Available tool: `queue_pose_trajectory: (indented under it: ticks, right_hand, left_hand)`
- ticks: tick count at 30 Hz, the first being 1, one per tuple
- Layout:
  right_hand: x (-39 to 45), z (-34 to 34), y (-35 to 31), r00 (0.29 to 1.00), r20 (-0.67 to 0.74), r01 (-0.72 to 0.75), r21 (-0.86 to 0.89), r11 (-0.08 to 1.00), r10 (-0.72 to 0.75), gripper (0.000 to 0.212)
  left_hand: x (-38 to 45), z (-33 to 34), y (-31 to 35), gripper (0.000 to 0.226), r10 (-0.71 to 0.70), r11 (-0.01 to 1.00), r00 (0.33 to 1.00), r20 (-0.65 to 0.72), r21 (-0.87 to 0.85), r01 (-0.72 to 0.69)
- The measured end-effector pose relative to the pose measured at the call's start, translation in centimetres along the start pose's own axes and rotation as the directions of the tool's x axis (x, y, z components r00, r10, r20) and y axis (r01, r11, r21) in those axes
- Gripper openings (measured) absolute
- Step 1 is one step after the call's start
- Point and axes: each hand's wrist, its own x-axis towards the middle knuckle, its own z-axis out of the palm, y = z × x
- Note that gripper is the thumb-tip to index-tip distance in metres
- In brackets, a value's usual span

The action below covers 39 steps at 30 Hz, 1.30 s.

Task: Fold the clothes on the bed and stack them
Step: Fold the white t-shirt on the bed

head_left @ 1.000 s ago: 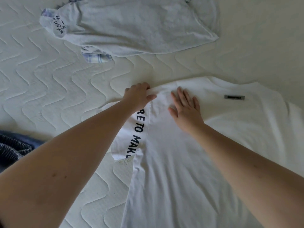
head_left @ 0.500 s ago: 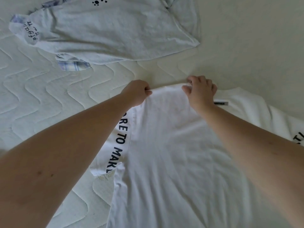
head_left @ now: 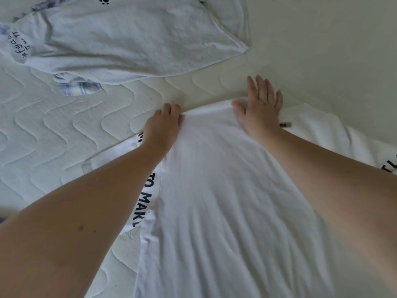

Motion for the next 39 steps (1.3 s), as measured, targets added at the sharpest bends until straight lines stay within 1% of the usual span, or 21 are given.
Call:
queue_pose_trajectory:
  ticks: [3,4,5,7,8,9,11,13,14,17,20,23,24,26,28,31,33,35,36,37,39]
  right_hand:
    - [-3.5,-0.2,0.9,0.985,-0.150,0.079,-0.031,0.996,-0.083,0.064]
    - [-5.0,0.0,1.3,0.986,-0.148,0.079,-0.032,0.996,-0.083,0.063]
    - [-6.3,0.4,1.8,0.991,-0.109,0.075,-0.031,0.997,-0.078,0.062]
    - [-8.4,1.3,2.9,0.995,0.008,0.097,-0.052,0.994,-0.097,0.061]
    - [-9.0,1.6,3.5,0.992,0.027,0.121,-0.057,0.991,-0.120,0.060]
    - [-9.3,1.6,4.1,0.991,0.028,0.133,-0.057,0.990,-0.131,0.060]
    - [-9.6,1.0,5.5,0.995,0.026,0.092,-0.039,0.995,-0.091,0.062]
    - [-10.0,0.4,7.9,0.998,0.048,0.029,-0.046,0.999,-0.027,0.062]
    - [-10.2,0.1,9.5,0.997,0.072,0.002,-0.070,0.998,0.003,0.062]
    - [-11.0,-0.9,14.5,0.987,0.157,-0.023,-0.120,0.993,0.042,0.062]
    - [-12.2,-1.9,18.8,0.984,0.172,-0.025,-0.167,0.986,0.055,0.063]
    - [-13.5,-3.0,22.1,0.985,0.149,-0.064,-0.144,0.987,0.086,0.062]
    - [-13.9,-3.4,23.1,0.987,0.127,-0.086,-0.122,0.989,0.101,0.060]
    - [-14.6,-4.2,25.4,0.984,0.055,-0.161,-0.099,0.982,0.167,0.056]
    - [-15.1,-5.0,28.0,0.947,-0.016,-0.320,-0.038,0.947,0.320,0.055]
    - [-15.3,-6.6,32.0,0.804,-0.064,-0.583,0.109,0.805,0.591,0.060]
    - [-15.2,-7.6,34.1,0.714,-0.029,-0.683,0.191,0.705,0.699,0.062]
    - [-15.4,-8.0,35.5,0.675,0.020,-0.725,0.199,0.659,0.737,0.061]
    - [-15.6,-8.2,36.2,0.661,0.042,-0.741,0.187,0.644,0.749,0.059]
    - [-15.8,-8.4,36.7,0.647,0.069,-0.757,0.178,0.628,0.760,0.059]
    - [-16.3,-8.6,37.6,0.630,0.126,-0.775,0.164,0.611,0.766,0.059]
  left_hand:
    - [-0.4,-0.4,0.4,0.034,-0.032,0.990,0.997,-0.070,0.136,0.042]
    - [-0.7,-0.5,0.7,0.035,-0.025,0.986,0.993,-0.118,0.160,0.044]
    - [-1.1,-0.5,1.4,0.038,0.012,0.990,0.986,-0.168,0.140,0.012]
    - [-2.3,-0.5,3.8,0.047,0.160,0.987,0.967,-0.200,0.021,-0.159]
    - [-2.9,-0.3,5.3,0.051,0.251,0.966,0.949,-0.190,-0.022,-0.259]
    - [-3.6,-0.1,6.9,0.053,0.330,0.940,0.931,-0.156,-0.040,-0.340]
    - [-4.3,0.5,9.7,0.057,0.423,0.905,0.906,-0.025,-0.040,-0.424]
    - [-4.4,1.4,11.9,0.060,0.429,0.903,0.899,0.084,-0.025,-0.428]
    - [-4.3,1.7,12.9,0.061,0.419,0.907,0.902,0.106,-0.017,-0.420]
    - [-3.4,2.0,15.8,0.064,0.397,0.916,0.909,0.124,0.000,-0.400]
    - [-2.3,1.8,18.6,0.068,0.357,0.934,0.922,0.150,-0.031,-0.356]
    - [-1.5,0.8,21.8,0.066,0.330,0.944,0.941,0.080,-0.036,-0.328]
    - [-1.1,0.5,23.1,0.064,0.322,0.946,0.946,0.046,-0.047,-0.320]
    - [0.1,0.0,25.7,0.062,0.316,0.945,0.948,0.041,-0.096,-0.311]
    - [1.6,-0.3,28.1,0.064,0.316,0.943,0.947,0.060,-0.133,-0.306]
    - [4.3,-1.3,30.8,0.060,0.226,0.955,0.972,0.069,-0.212,-0.207]
    - [6.2,-2.1,31.9,0.056,0.114,0.967,0.985,0.128,-0.240,-0.080]
    - [7.8,-2.8,32.3,0.054,0.026,0.978,0.976,0.215,-0.207,0.020]
    - [8.3,-3.0,32.5,0.050,0.036,0.979,0.967,0.251,-0.204,0.016]
    - [8.7,-3.2,32.6,0.044,0.090,0.971,0.956,0.281,-0.236,-0.022]
    - [8.9,-3.6,32.6,0.031,0.242,0.927,0.917,0.317,-0.356,-0.121]
